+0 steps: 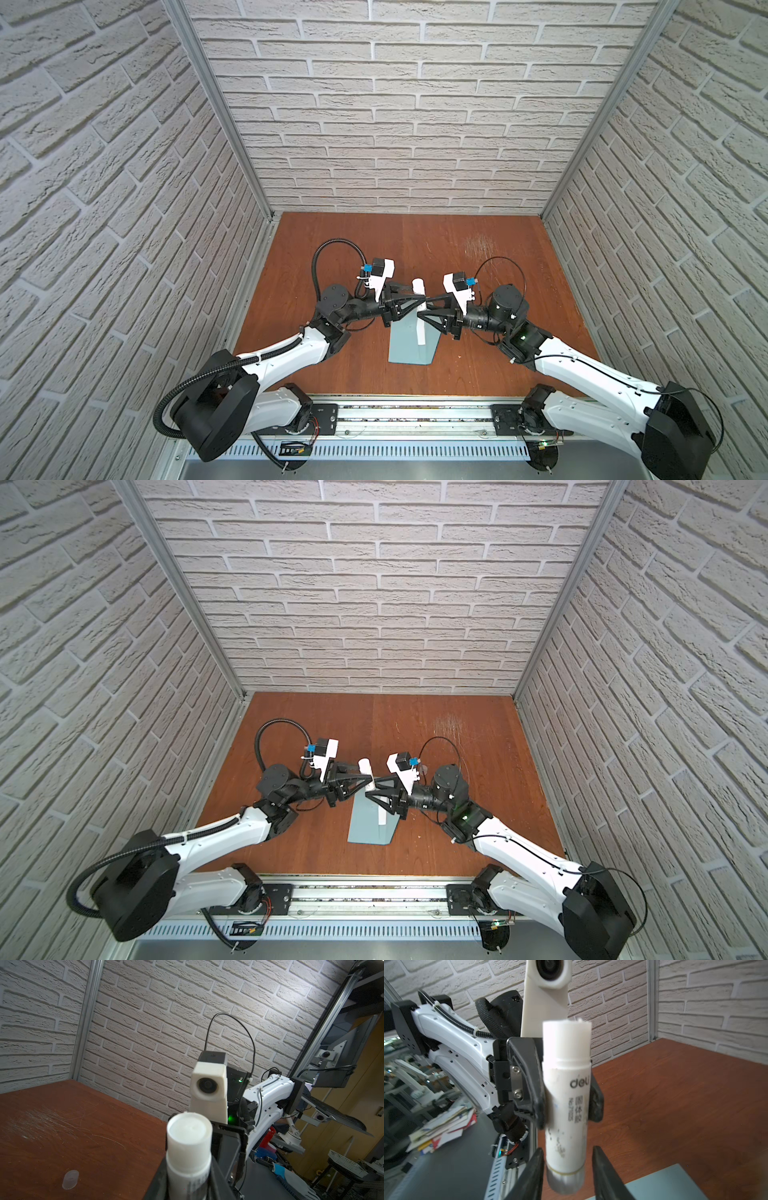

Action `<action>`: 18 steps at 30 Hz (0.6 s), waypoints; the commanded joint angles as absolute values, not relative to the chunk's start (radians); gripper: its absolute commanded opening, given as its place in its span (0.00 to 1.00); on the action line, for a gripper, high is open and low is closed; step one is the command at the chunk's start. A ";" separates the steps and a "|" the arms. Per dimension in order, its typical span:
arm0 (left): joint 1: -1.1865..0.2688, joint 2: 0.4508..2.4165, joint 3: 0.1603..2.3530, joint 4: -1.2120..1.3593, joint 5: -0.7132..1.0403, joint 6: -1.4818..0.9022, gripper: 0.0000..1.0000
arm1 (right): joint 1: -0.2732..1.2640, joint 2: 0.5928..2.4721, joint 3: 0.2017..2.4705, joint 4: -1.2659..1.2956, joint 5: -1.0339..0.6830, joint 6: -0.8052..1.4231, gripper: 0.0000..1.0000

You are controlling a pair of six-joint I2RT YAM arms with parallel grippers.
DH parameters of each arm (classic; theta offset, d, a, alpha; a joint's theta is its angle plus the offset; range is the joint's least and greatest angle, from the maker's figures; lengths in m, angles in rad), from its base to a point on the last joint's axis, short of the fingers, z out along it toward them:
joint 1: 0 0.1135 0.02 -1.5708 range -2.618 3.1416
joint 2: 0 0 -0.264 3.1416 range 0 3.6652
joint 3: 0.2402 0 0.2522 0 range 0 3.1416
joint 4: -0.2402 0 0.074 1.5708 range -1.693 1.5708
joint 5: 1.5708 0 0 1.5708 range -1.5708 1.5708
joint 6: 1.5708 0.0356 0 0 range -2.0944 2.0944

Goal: Place the letter into the envelope and seal it

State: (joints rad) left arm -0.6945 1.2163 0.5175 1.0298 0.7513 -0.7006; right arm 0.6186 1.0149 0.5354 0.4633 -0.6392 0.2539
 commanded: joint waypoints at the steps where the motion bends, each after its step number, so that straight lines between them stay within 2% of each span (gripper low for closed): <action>1: -0.735 1.158 0.547 0.898 0.568 -0.564 0.00 | 0.619 0.969 0.514 0.539 -0.515 0.142 0.58; 3: -0.778 1.122 0.558 0.804 0.364 -0.474 0.00 | 0.630 0.955 0.475 0.593 -0.408 0.117 0.66; 7: -0.828 1.115 0.535 0.833 0.108 -0.429 0.00 | 0.710 0.924 0.416 0.649 -0.159 0.015 0.67; 12: -0.831 1.161 0.509 0.966 -0.015 -0.478 0.00 | 0.840 0.971 0.386 0.744 0.061 -0.087 0.61; 18: -0.841 1.206 0.526 1.006 -0.040 -0.497 0.00 | 0.949 1.105 0.360 0.969 0.288 -0.122 0.52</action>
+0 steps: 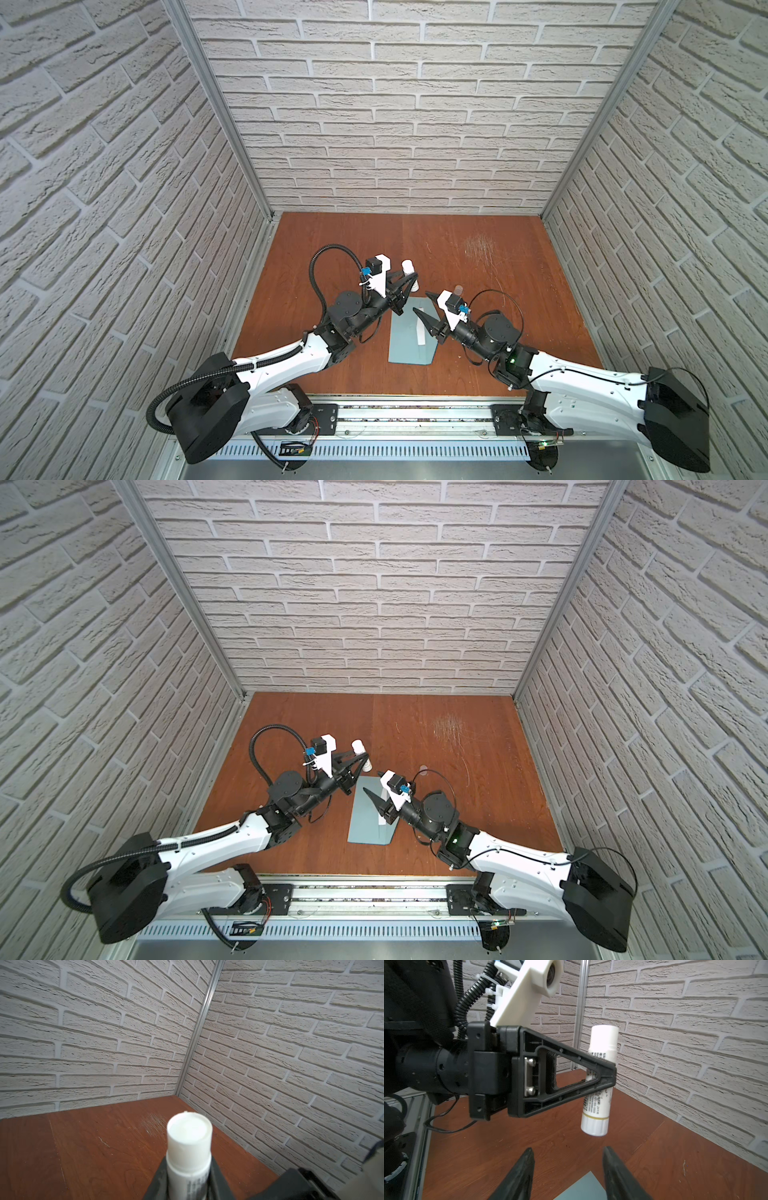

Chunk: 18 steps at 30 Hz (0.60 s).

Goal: Place the letter into the envelope and seal it

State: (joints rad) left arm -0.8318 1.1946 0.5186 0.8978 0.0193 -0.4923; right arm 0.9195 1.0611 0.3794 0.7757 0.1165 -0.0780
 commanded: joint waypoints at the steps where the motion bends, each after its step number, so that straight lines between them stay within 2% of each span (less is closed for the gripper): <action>1: -0.842 1.209 0.528 1.011 -0.041 -0.498 0.00 | 0.957 1.131 0.364 0.996 0.309 -0.126 0.51; 10: -0.855 1.231 0.531 1.037 -0.048 -0.520 0.00 | 0.982 1.397 0.376 1.372 0.443 -0.195 0.56; 18: -0.859 1.243 0.534 1.043 -0.040 -0.528 0.00 | 0.983 1.466 0.427 1.400 0.458 -0.203 0.53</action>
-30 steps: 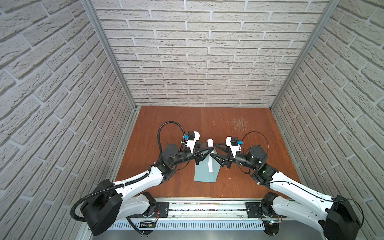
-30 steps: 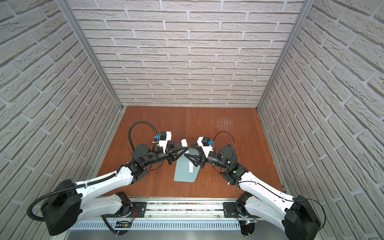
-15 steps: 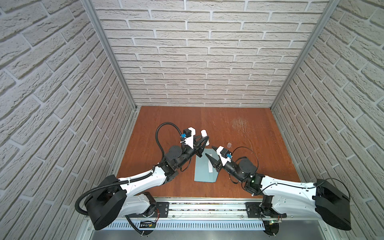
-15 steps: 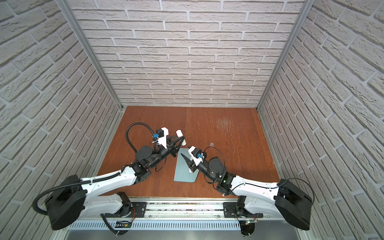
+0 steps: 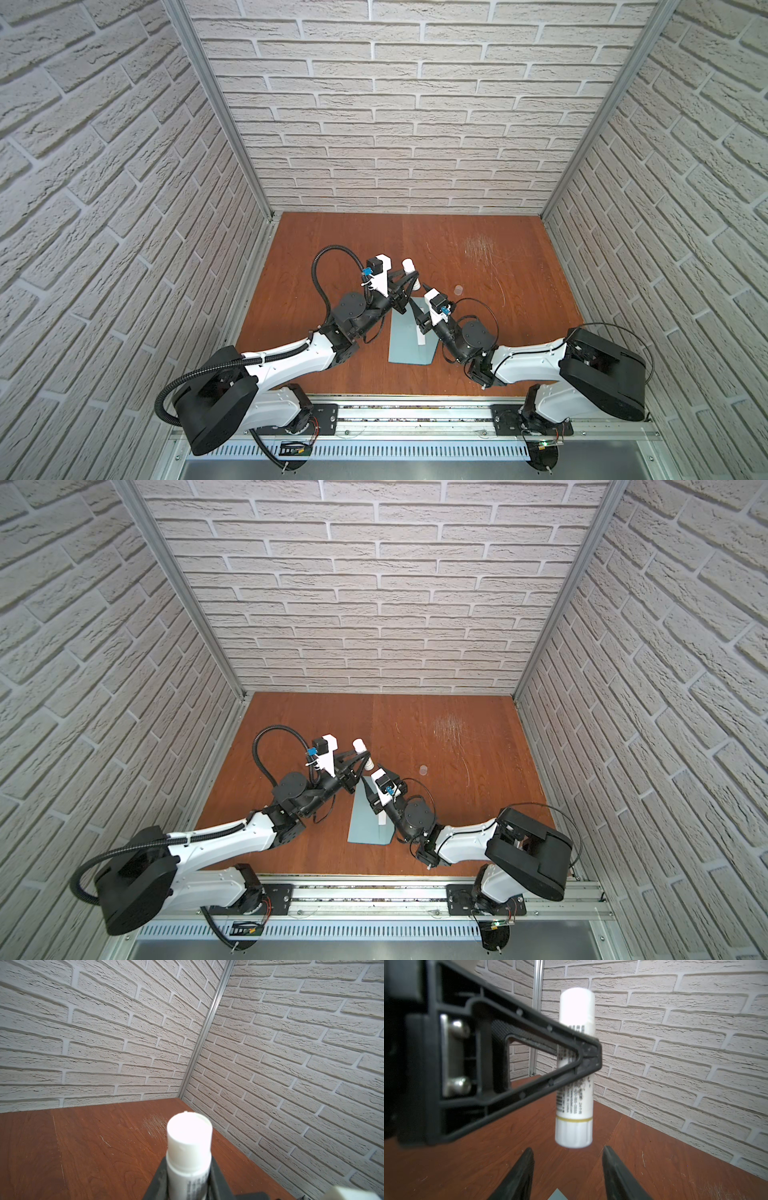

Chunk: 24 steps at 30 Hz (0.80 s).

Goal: Place the letter into the envelope and seal it

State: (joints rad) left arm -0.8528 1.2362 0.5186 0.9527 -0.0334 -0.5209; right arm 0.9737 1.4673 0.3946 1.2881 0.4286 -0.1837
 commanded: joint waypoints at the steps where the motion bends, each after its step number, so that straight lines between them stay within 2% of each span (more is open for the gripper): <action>1: -0.859 1.245 0.534 1.043 -0.038 -0.530 0.00 | 0.982 1.466 0.431 1.396 0.460 -0.206 0.52; 9: -0.859 1.265 0.540 1.055 -0.026 -0.535 0.00 | 0.982 1.483 0.457 1.352 0.461 -0.200 0.44; 18: -0.858 1.261 0.546 1.046 -0.018 -0.538 0.00 | 0.980 1.503 0.469 1.303 0.484 -0.179 0.44; 24: -0.859 1.262 0.548 1.044 -0.014 -0.543 0.00 | 0.981 1.494 0.474 1.275 0.477 -0.176 0.34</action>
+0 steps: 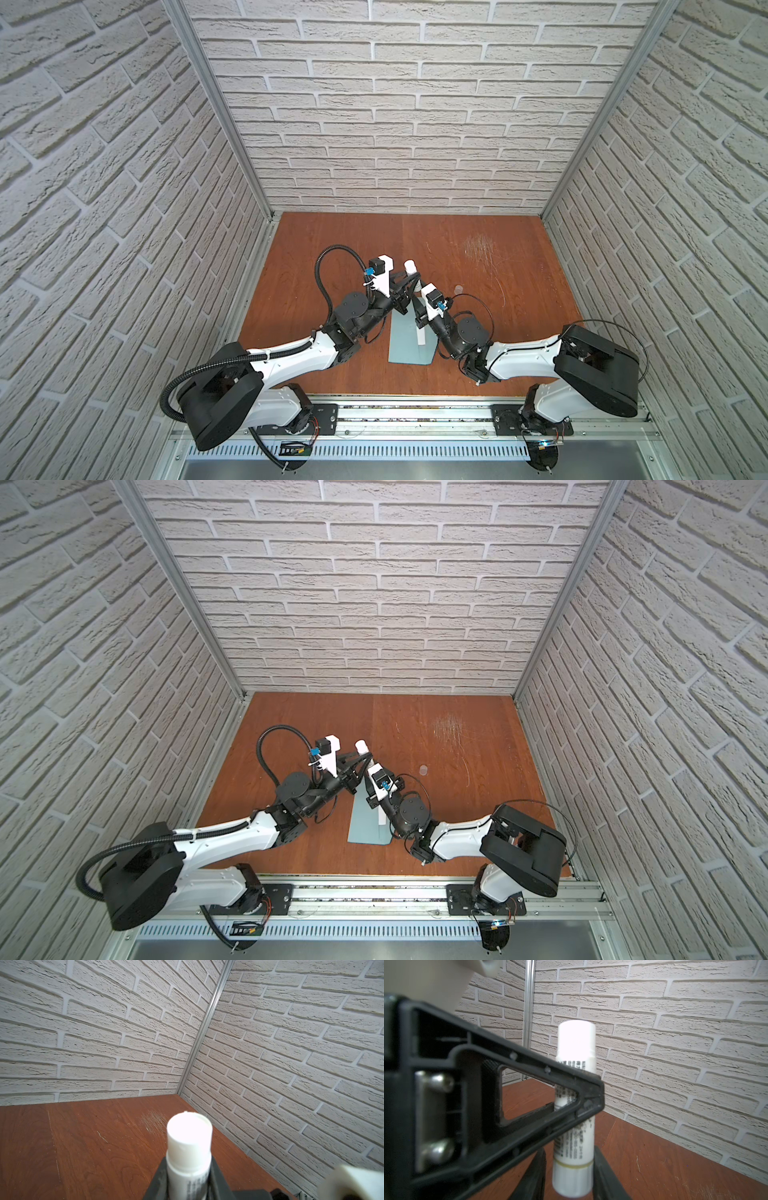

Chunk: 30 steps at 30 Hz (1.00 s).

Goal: Place the letter into the envelope and seal it

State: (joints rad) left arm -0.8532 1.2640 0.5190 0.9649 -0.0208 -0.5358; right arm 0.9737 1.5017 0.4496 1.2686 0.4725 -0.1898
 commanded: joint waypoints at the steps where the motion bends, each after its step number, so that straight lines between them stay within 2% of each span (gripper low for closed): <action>1: -0.858 1.264 0.548 1.046 -0.012 -0.542 0.00 | 0.980 1.493 0.474 1.271 0.476 -0.175 0.33; 12: -0.857 1.309 0.554 1.063 0.032 -0.570 0.00 | 0.980 1.460 0.482 1.225 0.446 -0.182 0.13; 16: -0.853 1.313 0.541 1.055 0.126 -0.570 0.00 | 0.981 1.403 0.477 1.167 0.401 -0.176 0.06; 19: -0.836 1.281 0.515 1.031 0.222 -0.569 0.00 | 0.979 1.318 0.476 1.069 0.341 -0.132 0.06; 23: -0.814 1.229 0.513 0.934 0.405 -0.556 0.00 | 0.938 1.209 0.485 0.909 0.134 0.014 0.06; 30: -0.801 1.123 0.475 0.807 0.645 -0.524 0.00 | 0.810 1.101 0.489 0.820 -0.338 0.245 0.06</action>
State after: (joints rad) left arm -0.7776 1.1435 0.5144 0.9092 0.3817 -0.5316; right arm 0.8467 1.1336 0.4545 0.7971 -0.0380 0.1062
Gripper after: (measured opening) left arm 0.270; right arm 0.271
